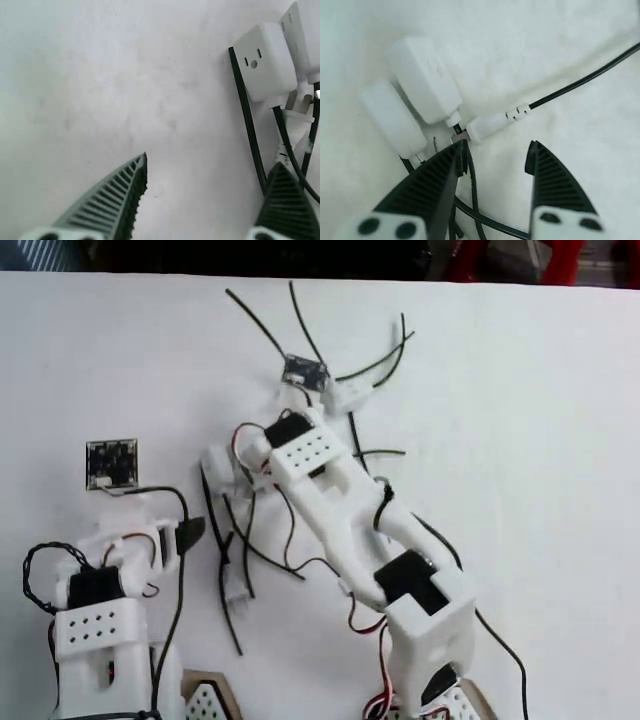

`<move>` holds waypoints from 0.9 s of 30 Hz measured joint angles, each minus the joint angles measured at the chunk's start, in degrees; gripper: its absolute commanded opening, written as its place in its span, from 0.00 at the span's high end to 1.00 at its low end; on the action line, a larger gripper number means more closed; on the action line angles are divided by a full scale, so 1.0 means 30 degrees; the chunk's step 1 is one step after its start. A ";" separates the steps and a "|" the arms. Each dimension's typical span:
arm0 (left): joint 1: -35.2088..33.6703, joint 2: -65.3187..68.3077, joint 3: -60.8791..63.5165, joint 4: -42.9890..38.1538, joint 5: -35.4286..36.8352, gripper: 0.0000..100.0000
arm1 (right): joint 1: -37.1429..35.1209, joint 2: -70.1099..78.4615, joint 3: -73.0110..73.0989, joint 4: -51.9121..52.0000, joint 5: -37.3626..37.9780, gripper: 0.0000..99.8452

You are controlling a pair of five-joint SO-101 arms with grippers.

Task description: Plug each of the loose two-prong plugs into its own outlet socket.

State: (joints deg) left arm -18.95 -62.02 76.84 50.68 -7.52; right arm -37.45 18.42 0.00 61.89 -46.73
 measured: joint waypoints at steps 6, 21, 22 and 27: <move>0.0000 0.0000 0.0000 0.0000 0.0000 0.64 | 0.0088 0.0000 0.1846 -0.2725 -0.2256 0.81; 0.0000 0.0000 0.0000 0.0000 0.0000 0.64 | 0.1055 -0.0059 0.4425 -0.6300 -0.3253 0.81; 0.0000 0.0000 0.0000 0.0000 0.0000 0.64 | 0.1055 -0.0059 0.4454 -0.6330 -0.3253 0.81; 0.0000 0.0000 0.0000 0.0000 0.0000 0.64 | 0.1055 -0.0059 0.4484 -0.6359 -0.3253 0.81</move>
State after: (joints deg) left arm -18.95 -62.02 76.84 50.68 -7.52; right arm -34.29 18.24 13.45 42.81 -56.48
